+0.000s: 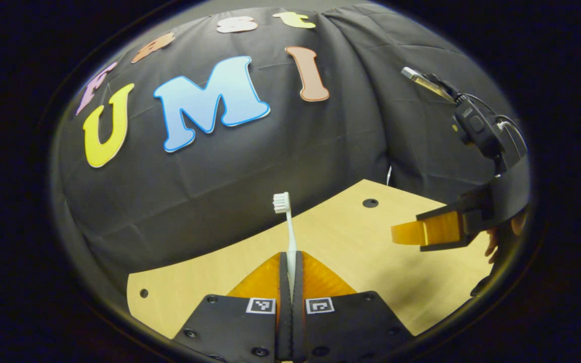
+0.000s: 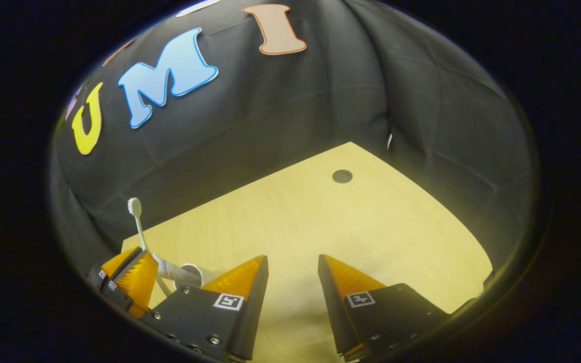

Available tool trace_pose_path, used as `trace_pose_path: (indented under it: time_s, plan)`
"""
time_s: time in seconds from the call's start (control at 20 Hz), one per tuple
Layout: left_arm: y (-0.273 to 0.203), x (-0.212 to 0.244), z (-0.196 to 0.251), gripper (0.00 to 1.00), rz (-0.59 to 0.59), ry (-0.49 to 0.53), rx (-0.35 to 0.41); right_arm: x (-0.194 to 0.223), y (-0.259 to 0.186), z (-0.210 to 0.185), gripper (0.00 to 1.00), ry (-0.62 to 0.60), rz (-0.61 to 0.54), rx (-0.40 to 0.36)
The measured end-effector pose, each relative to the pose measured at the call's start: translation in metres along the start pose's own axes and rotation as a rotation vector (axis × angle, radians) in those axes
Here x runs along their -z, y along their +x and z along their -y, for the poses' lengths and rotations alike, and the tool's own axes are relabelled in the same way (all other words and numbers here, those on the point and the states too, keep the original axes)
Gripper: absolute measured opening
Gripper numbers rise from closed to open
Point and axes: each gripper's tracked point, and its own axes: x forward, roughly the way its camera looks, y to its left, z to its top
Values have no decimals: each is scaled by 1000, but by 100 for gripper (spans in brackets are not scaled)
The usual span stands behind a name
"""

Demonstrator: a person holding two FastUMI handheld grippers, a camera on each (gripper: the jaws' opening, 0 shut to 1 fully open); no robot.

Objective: Put the toothbrush and toothpaste on the desktop into the cup, then pick up the cup and place it on the coaster on the desktop.

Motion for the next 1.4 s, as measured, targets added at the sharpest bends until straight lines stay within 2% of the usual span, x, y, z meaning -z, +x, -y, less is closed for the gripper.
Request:
trace_pose_path:
  time_s: [0.35, 0.8, 1.1, 1.25, 1.35, 1.4]
  plan:
    - [27, -12, -4, 7, 68, 32, -24, 2, -3, 21, 59, 6, -17, 28]
    - [33, 10, -14, 8, 73, -47, -73, 10, -3, 35, 59, -7, -48, 59]
    - [34, 31, -14, 9, 40, -79, -75, 15, -1, 31, 59, -12, -67, 56]
    - [34, 35, -10, 16, 36, -88, -59, 16, -1, 30, 59, -12, -71, 56]
    - [32, 37, -13, 30, 27, -91, -73, 15, -1, 28, 59, -10, -72, 54]
    - [31, 41, -12, 44, 19, -98, -69, 16, -1, 27, 59, -9, -74, 52]
